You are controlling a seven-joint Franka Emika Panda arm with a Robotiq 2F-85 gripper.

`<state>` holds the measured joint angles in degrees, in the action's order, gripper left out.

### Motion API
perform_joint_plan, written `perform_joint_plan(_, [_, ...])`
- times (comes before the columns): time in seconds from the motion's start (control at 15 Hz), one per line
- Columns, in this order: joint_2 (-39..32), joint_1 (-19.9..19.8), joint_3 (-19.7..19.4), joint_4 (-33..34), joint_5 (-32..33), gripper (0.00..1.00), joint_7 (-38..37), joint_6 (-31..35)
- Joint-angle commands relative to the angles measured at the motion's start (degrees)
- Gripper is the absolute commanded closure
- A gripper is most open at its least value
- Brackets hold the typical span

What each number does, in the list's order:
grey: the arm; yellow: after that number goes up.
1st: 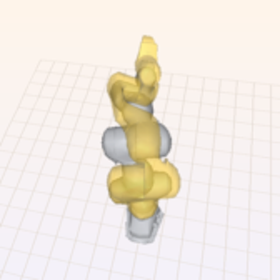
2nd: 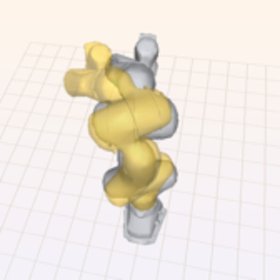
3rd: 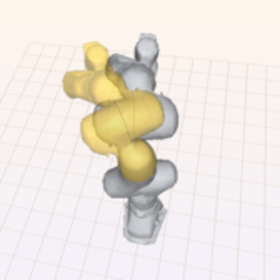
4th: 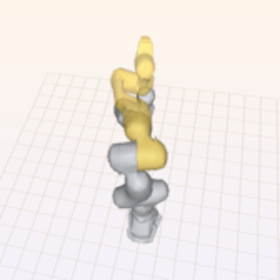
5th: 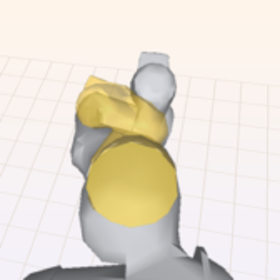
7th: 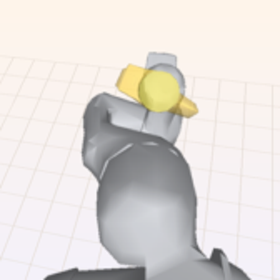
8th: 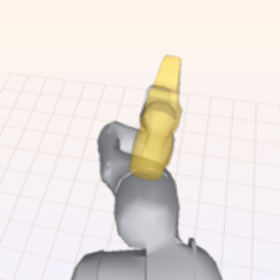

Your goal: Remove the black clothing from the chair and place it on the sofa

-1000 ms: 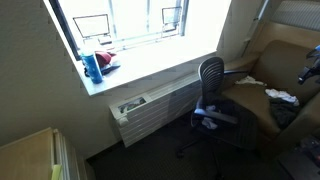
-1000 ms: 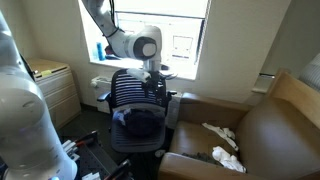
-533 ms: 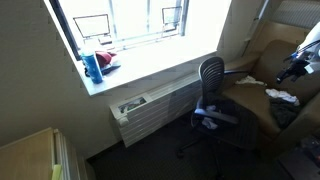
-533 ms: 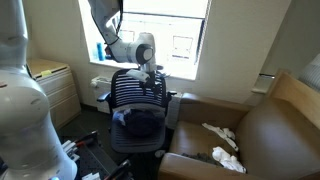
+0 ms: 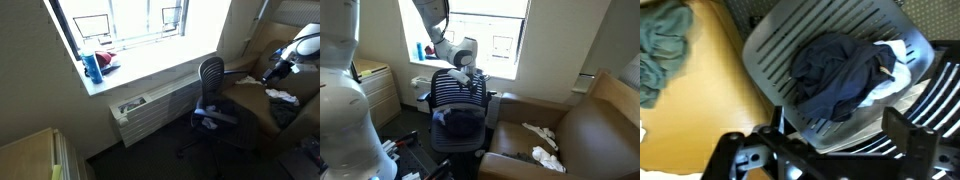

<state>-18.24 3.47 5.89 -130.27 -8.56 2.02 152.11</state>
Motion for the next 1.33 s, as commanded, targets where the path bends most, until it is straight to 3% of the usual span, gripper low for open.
perform_joint_plan(0.0, [-13.26, -2.52, 7.66, 14.51, -7.10, 0.00, 10.08, -3.00])
perform_joint_plan(0.2, [-22.16, -3.28, 10.72, 24.51, -6.16, 0.00, 15.21, -9.72])
perform_joint_plan(0.33, [-23.63, -3.85, 10.45, 27.00, -4.75, 0.00, 17.16, -17.65])
perform_joint_plan(0.4, [-21.38, -1.44, 9.34, 23.15, -5.19, 0.00, 13.75, -11.31])
perform_joint_plan(0.6, [-23.71, -2.51, 9.25, 26.33, -5.25, 0.00, 16.01, -15.76])
perform_joint_plan(0.8, [-30.22, -2.73, 9.69, 29.88, -6.91, 0.00, 15.86, -14.41])
perform_joint_plan(1.27, [-40.47, 5.91, 3.27, 40.79, 6.18, 0.00, 10.10, -15.69])
